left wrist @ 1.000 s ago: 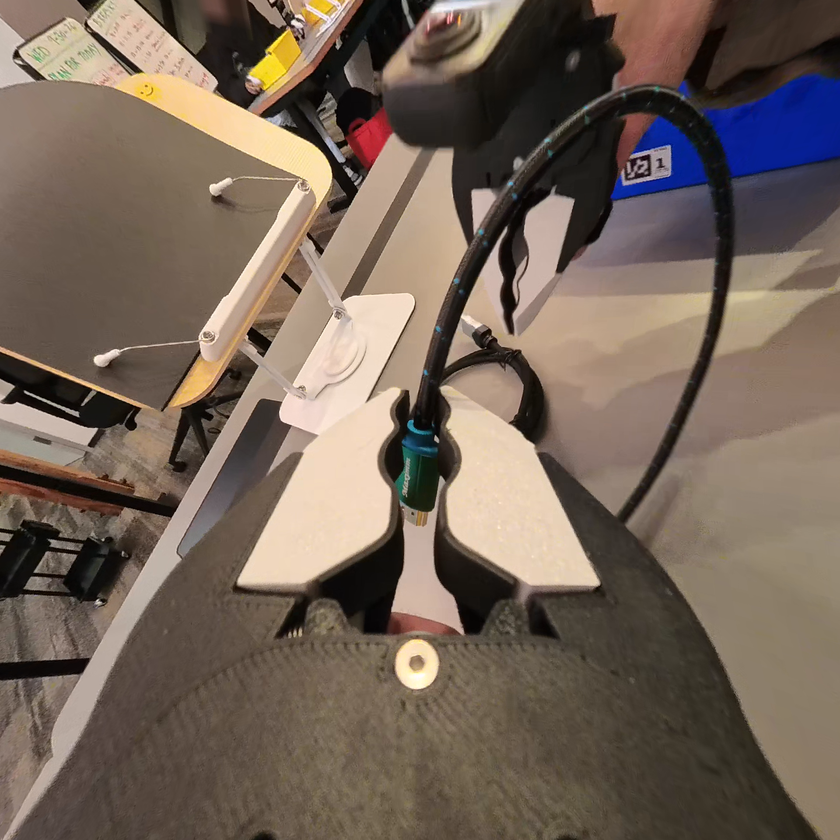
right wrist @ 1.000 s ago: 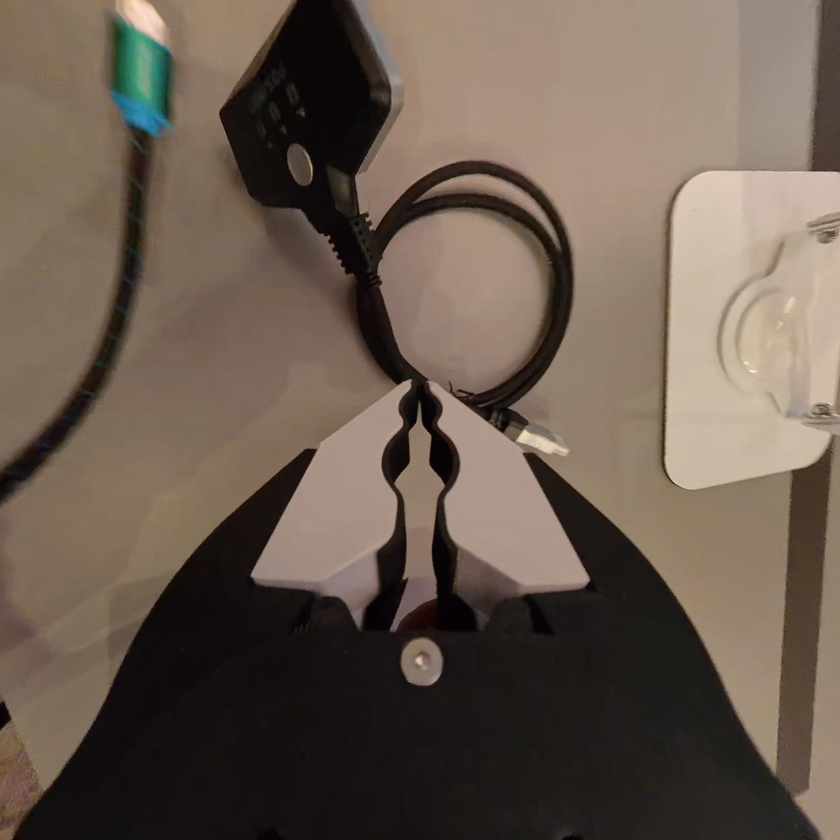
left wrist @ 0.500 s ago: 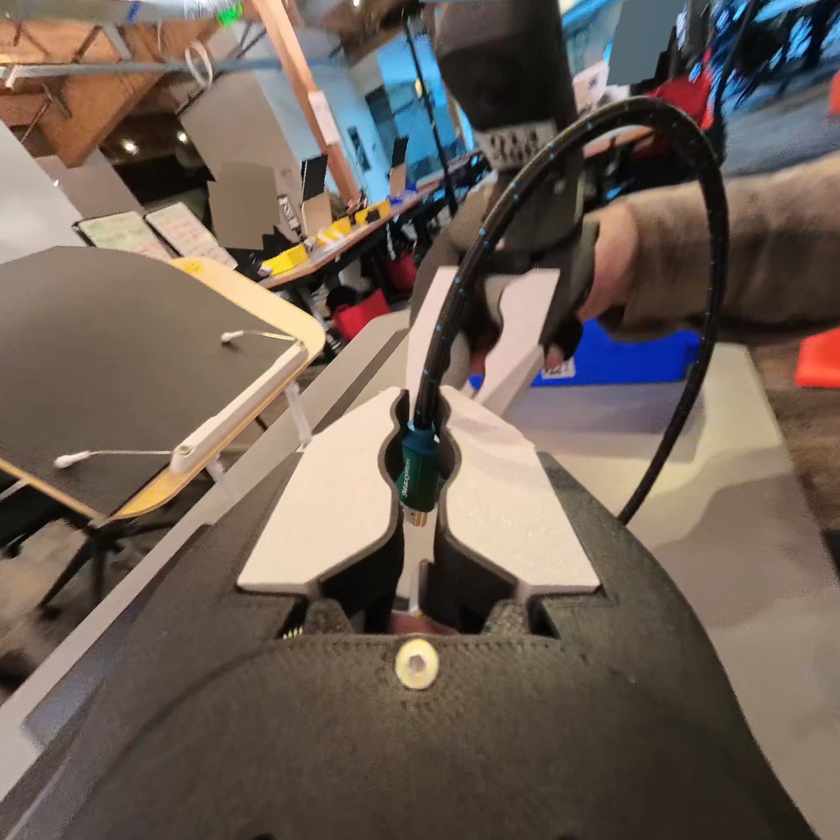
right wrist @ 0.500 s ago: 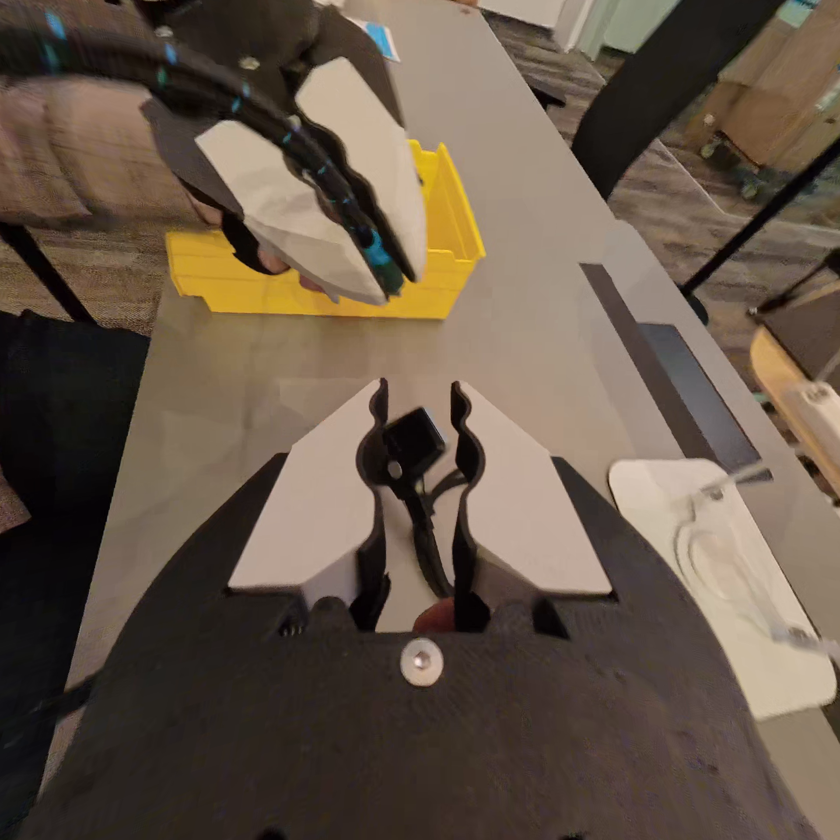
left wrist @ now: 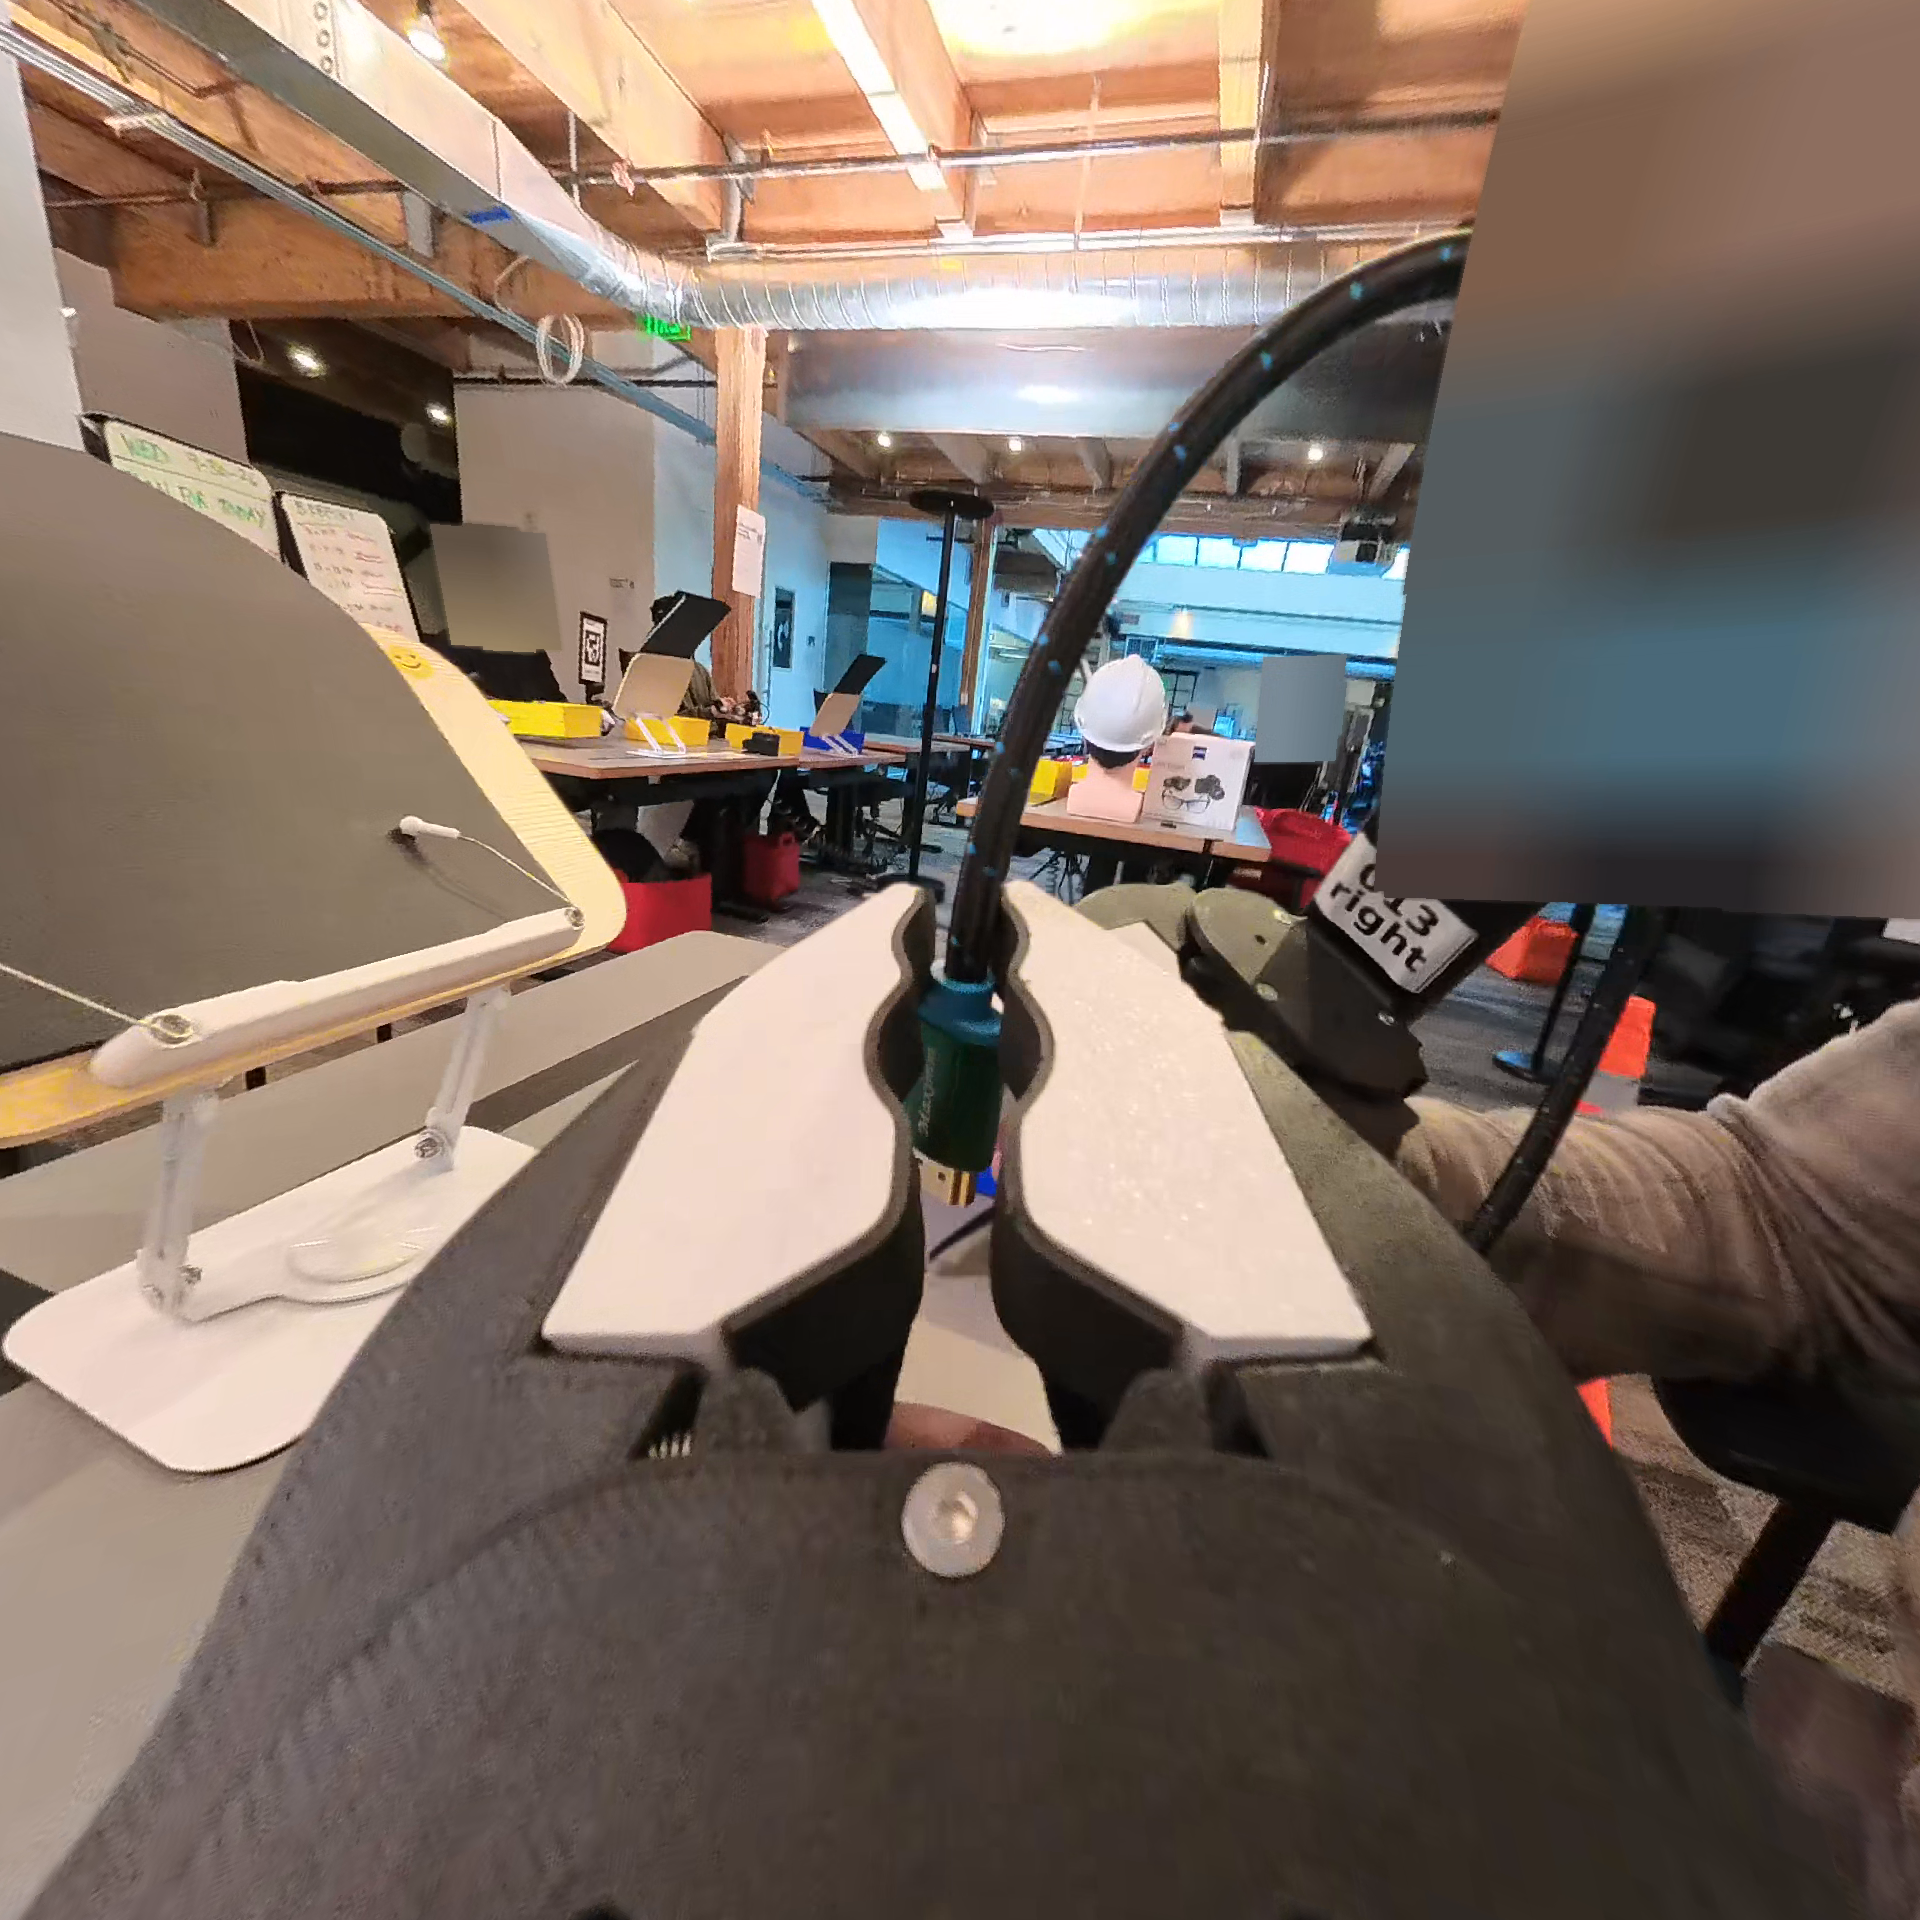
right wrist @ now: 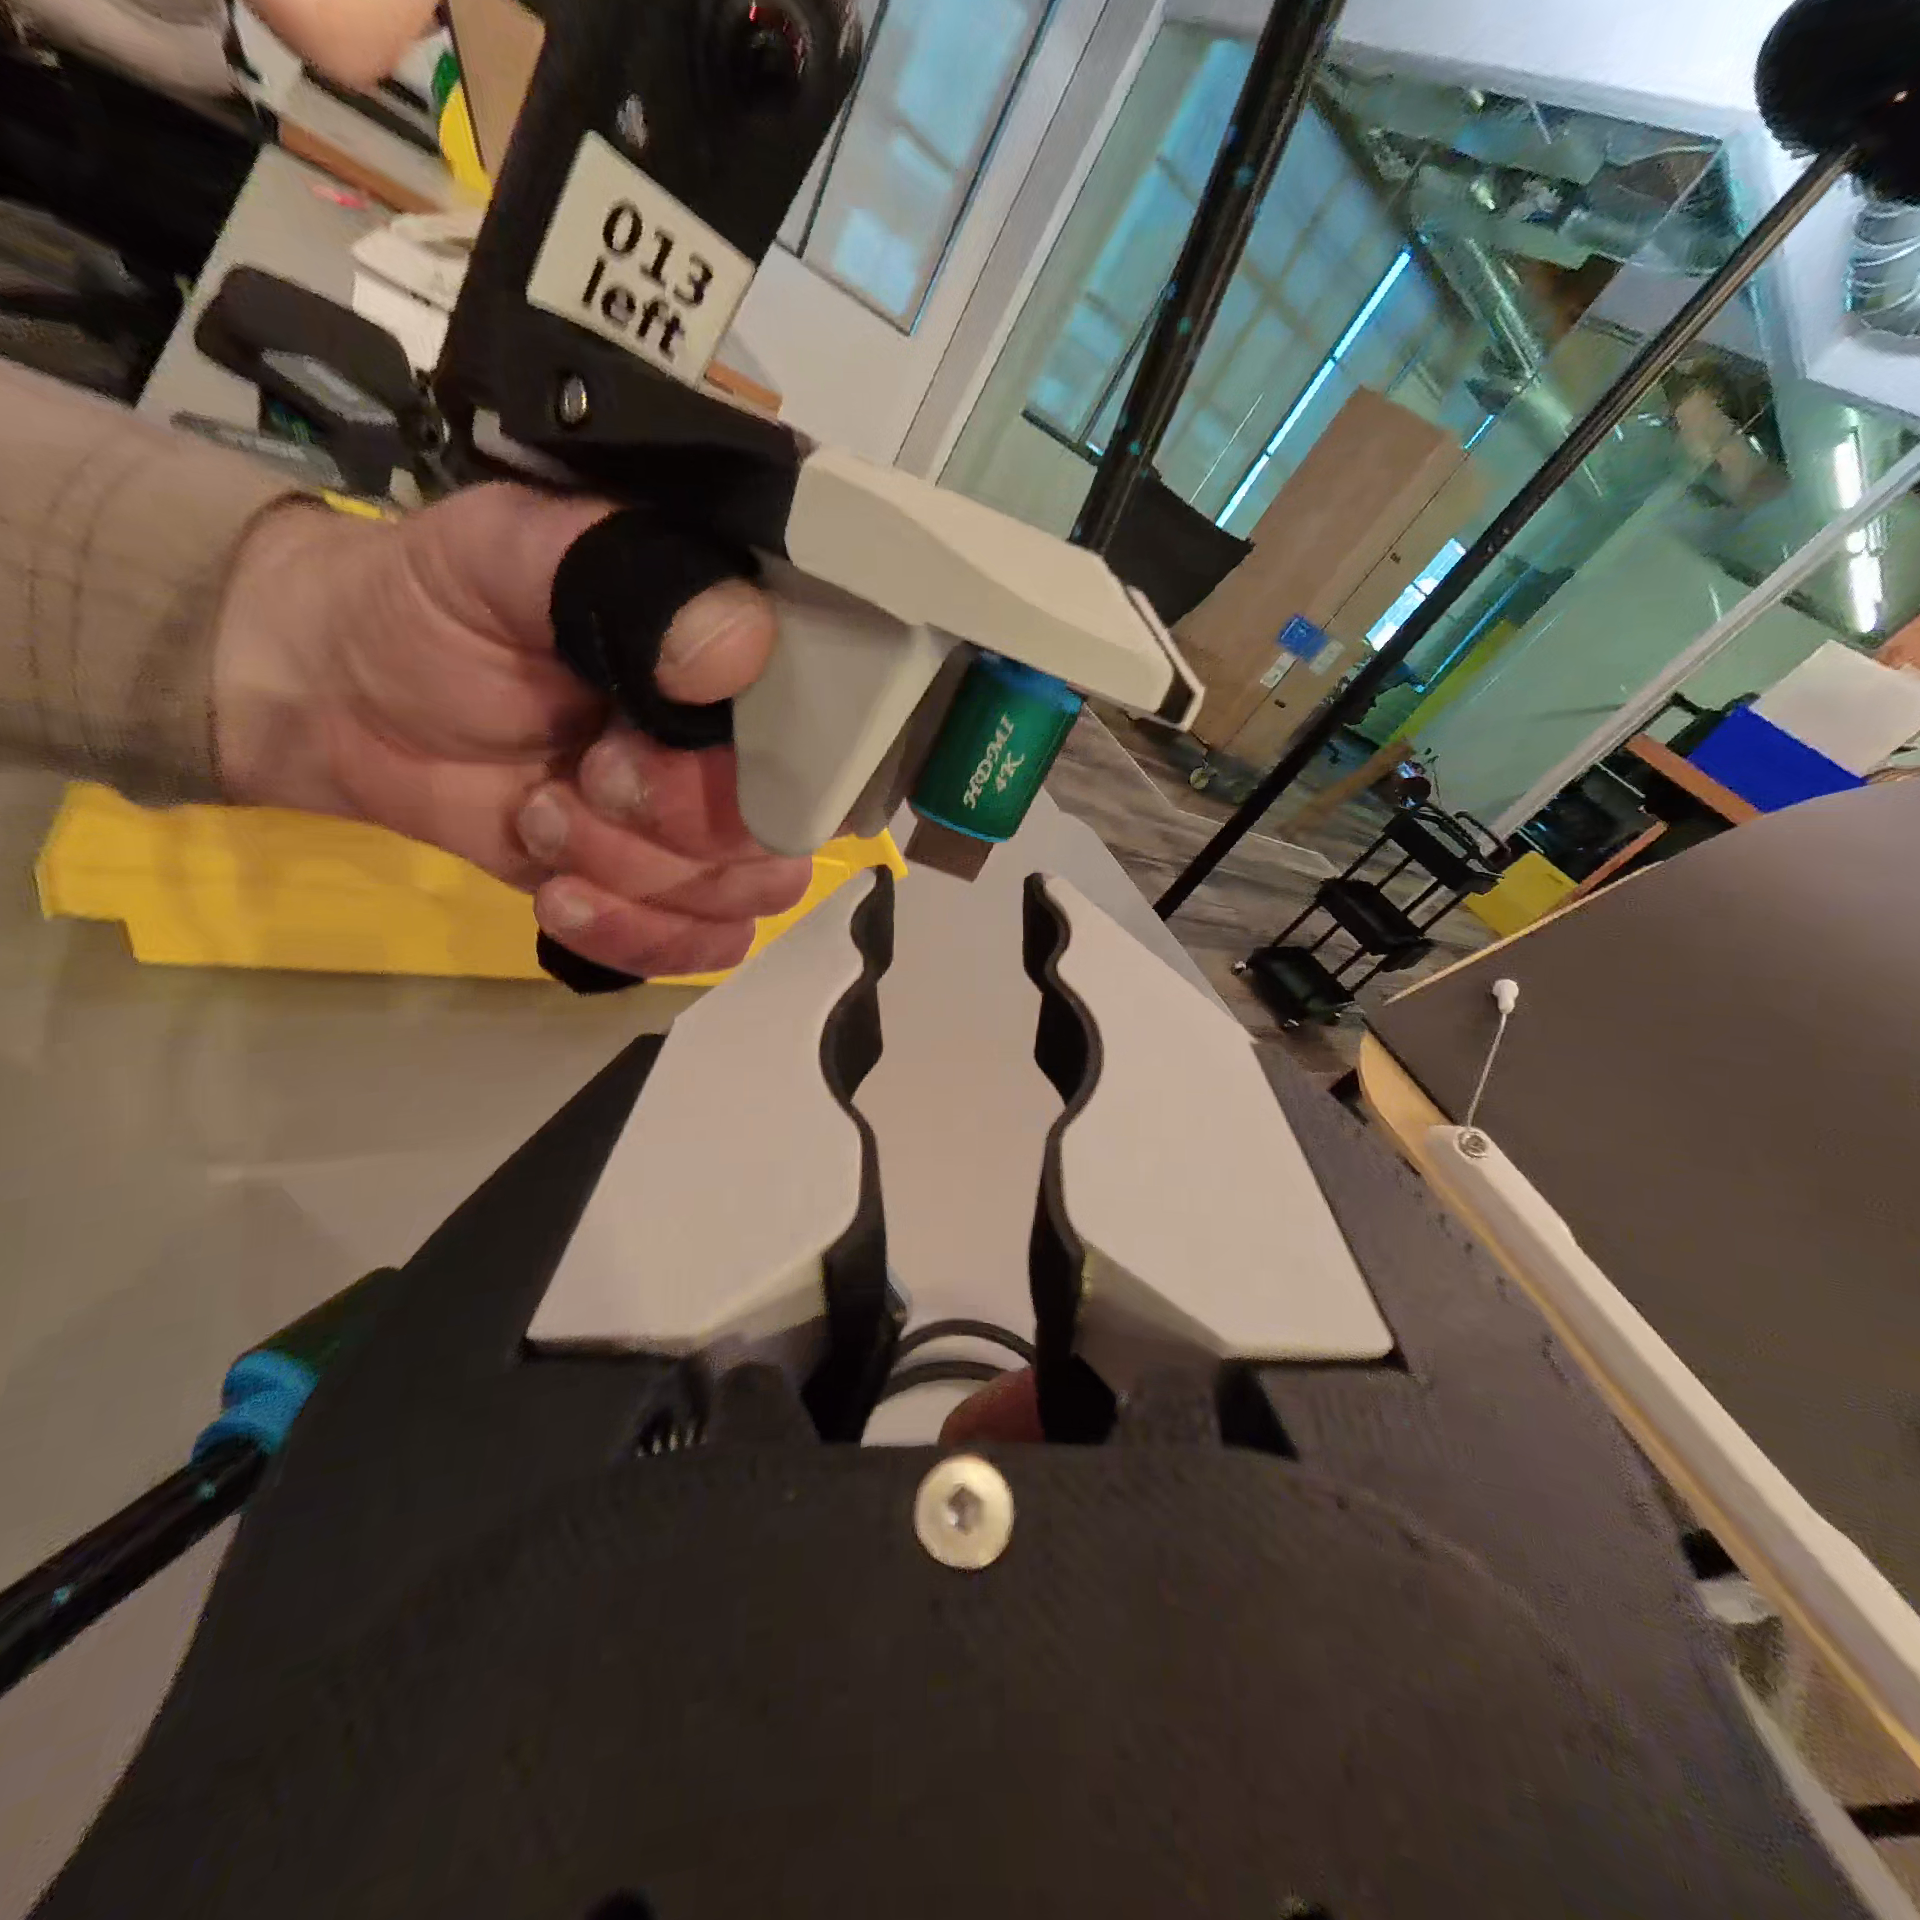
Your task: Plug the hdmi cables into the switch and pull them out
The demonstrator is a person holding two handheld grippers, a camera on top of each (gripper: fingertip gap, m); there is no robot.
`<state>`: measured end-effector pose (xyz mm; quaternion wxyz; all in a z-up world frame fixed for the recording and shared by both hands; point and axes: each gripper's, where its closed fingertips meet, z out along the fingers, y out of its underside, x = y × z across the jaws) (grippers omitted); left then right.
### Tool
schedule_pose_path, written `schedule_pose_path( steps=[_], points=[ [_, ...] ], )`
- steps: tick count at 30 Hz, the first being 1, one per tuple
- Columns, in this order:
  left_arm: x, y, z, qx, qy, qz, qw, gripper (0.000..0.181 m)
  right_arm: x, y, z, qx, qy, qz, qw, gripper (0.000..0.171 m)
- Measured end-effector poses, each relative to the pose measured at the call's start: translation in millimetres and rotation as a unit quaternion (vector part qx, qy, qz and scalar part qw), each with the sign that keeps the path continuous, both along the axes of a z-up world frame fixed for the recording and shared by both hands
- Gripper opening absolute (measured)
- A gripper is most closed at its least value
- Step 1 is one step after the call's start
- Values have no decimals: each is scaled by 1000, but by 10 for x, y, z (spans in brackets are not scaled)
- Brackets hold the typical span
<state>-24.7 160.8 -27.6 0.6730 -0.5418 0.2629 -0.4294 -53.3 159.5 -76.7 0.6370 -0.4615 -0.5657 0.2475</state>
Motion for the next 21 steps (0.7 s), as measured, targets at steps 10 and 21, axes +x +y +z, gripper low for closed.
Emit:
schedule_pose_path(
  steps=[10,21],
  points=[
    [33,-24,13,-2,-12,-16,1000,9,-6,-46,48,-84,34,24,996,15],
    [68,-39,-71,8,46,-17,999,9,104,-29,-13,-94,2,40,995,11]
  ],
)
